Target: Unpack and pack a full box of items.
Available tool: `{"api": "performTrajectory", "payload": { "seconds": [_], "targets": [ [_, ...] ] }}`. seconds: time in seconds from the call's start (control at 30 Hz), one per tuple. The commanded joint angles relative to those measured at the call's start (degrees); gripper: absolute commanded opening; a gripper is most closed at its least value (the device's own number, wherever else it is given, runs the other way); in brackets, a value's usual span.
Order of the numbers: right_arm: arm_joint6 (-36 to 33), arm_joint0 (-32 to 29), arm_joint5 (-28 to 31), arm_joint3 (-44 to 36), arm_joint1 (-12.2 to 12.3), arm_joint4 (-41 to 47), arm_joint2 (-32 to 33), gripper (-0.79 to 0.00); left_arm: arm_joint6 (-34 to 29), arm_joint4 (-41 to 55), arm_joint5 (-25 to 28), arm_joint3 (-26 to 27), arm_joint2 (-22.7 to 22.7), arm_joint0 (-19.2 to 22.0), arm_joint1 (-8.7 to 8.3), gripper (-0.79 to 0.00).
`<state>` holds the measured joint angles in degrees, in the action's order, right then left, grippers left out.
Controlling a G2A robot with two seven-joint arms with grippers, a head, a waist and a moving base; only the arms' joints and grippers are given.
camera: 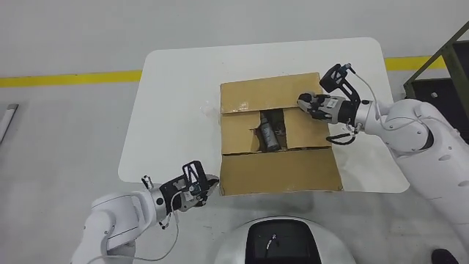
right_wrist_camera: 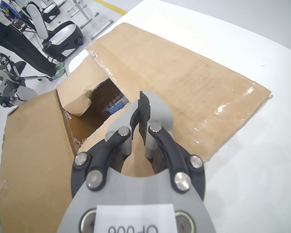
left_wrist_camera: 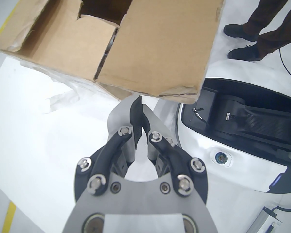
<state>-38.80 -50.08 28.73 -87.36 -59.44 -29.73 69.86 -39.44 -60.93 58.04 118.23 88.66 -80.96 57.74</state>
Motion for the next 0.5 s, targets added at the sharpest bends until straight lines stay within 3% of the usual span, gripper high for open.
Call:
{"api": "performTrajectory", "payload": {
  "seconds": [0.0, 0.13, 0.17, 0.3, 0.47],
  "targets": [
    [-0.1, 0.1, 0.0, 0.1, 0.0, 0.0, -0.1, -0.785, 0.8, 0.0, 0.0, -0.4, -1.8, 1.0, -0.39, -0.785],
    [-0.2, 0.4, -0.1, 0.3, 0.0, 0.3, -0.2, -0.785, 3.3, -0.1, 0.0, -1.1, -5.1, 3.5, -1.14, -0.785],
    [-0.2, 0.5, -0.1, 0.3, 0.0, 0.5, -0.2, -0.785, 3.7, -0.9, 0.0, -1.3, -5.7, 4.3, -1.34, -0.751],
    [0.4, 0.7, -0.4, 0.2, 0.0, 1.3, 0.4, -0.785, 6.9, -3.9, -0.2, -3.1, -7.2, 7.9, -1.68, -0.785],
    [1.2, 1.1, -0.3, -0.8, 0.3, 2.5, 2.1, -0.785, 11.0, -5.5, -4.6, -4.8, -8.7, 11.7, -1.34, -0.785]
  ]
}}
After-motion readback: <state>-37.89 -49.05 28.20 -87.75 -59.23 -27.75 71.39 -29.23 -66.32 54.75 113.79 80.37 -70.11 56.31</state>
